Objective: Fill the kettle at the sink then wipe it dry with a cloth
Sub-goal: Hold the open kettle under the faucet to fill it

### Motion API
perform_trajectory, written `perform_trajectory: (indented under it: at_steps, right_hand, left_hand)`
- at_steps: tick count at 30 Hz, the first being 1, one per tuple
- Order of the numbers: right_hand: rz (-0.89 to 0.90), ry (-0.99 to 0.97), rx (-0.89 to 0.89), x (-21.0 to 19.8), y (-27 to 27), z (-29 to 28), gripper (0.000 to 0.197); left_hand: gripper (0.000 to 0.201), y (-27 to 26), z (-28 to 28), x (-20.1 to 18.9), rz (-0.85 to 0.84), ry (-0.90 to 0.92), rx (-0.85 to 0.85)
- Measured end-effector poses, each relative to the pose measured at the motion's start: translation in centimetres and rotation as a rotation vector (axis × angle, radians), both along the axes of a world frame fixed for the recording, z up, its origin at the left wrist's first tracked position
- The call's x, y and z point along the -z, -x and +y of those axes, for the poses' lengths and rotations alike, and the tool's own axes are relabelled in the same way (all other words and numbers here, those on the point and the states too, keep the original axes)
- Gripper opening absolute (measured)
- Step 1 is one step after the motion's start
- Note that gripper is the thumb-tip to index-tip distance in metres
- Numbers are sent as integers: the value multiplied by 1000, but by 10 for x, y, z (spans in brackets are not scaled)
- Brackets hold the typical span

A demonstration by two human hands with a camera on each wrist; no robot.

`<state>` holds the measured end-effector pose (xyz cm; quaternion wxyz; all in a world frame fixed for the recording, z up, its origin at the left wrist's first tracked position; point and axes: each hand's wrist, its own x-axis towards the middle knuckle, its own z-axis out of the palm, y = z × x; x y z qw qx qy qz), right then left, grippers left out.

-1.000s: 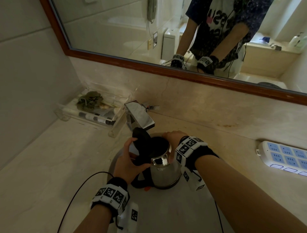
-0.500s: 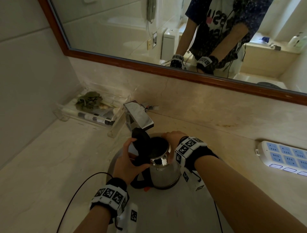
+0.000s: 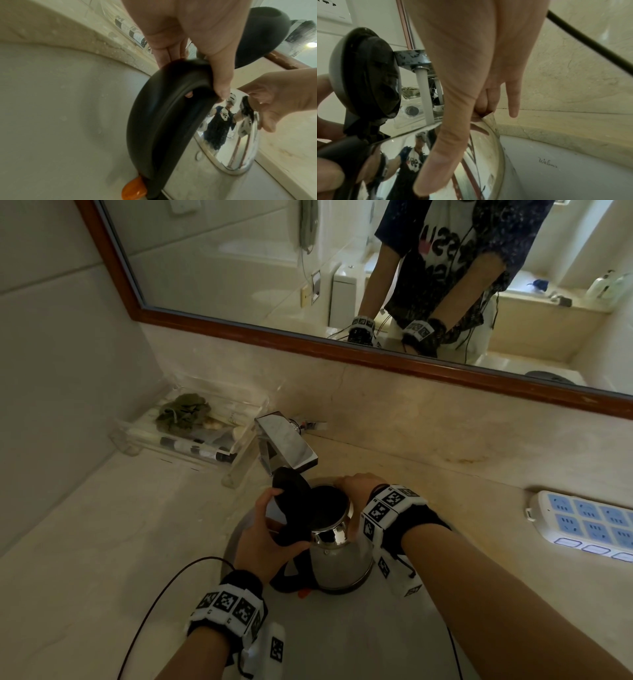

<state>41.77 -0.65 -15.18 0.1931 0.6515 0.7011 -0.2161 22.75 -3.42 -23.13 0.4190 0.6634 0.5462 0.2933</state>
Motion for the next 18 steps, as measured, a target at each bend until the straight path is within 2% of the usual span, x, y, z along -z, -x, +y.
perform_trajectory:
  at_steps: [11,18]
  right_hand:
    - [-25,-8,15,4,1,1,46]
    - [-47,12,16,4,2,5,46]
  left_hand:
    - [101,-3,-1,-1,84,20,-9]
    - [101,-3,-1,0,77,24,-14]
